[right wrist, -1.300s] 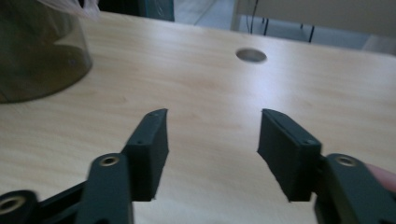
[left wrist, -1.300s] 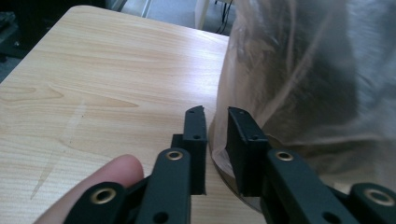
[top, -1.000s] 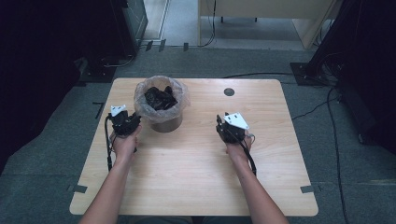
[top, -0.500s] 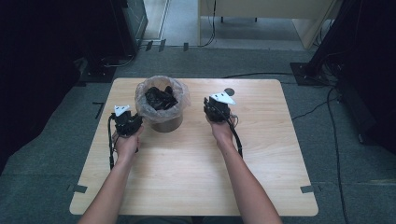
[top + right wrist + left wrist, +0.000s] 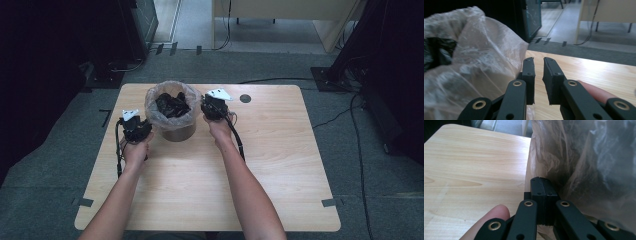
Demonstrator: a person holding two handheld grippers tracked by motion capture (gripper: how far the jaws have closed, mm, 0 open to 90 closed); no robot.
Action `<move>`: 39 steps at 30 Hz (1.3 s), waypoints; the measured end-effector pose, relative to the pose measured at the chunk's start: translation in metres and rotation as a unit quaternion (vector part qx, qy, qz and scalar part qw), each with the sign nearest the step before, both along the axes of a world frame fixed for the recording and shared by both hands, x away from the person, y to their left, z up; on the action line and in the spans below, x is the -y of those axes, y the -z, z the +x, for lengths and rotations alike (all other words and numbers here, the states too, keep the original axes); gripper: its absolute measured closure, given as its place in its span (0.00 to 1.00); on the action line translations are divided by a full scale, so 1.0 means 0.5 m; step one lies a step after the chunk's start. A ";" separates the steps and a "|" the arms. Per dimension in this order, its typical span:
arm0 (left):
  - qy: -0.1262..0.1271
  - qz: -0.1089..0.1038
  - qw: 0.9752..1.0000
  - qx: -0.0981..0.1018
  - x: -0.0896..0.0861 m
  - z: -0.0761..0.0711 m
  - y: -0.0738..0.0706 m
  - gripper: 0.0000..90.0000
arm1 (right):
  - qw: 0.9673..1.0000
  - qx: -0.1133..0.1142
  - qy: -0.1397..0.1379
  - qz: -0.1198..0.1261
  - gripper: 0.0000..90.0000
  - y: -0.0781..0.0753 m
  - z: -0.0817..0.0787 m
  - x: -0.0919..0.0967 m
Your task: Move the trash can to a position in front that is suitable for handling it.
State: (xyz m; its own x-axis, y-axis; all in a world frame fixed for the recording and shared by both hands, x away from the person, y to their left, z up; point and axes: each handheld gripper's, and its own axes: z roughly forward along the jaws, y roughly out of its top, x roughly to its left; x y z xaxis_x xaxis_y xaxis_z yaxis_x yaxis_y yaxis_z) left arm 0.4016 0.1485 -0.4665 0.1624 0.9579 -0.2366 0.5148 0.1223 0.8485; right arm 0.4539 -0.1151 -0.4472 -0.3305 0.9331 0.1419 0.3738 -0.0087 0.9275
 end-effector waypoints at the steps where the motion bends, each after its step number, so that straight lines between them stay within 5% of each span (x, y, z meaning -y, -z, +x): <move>1: 0.004 -0.001 1.000 0.001 0.001 0.002 0.000 1.00 | 1.000 -0.005 -0.007 0.003 0.90 0.002 0.002 -0.005; 4: 0.011 0.009 1.000 0.006 0.004 0.005 0.002 1.00 | 1.000 -0.014 -0.015 0.002 0.98 0.015 0.005 -0.018; 7: 0.021 0.020 0.999 0.013 0.006 0.006 0.006 1.00 | 0.999 -0.021 -0.016 0.037 1.00 0.024 0.006 -0.011; 16: 0.025 0.010 1.000 0.009 0.014 0.004 0.007 1.00 | 0.998 -0.009 -0.054 0.021 1.00 0.029 -0.019 0.013; 33: 0.067 0.009 0.998 0.013 0.080 -0.032 0.013 1.00 | 0.999 -0.011 -0.035 0.023 1.00 0.042 -0.107 0.089; 39: 0.079 0.043 0.996 0.011 0.122 -0.058 0.019 1.00 | 0.999 -0.013 -0.027 0.036 1.00 0.048 -0.143 0.126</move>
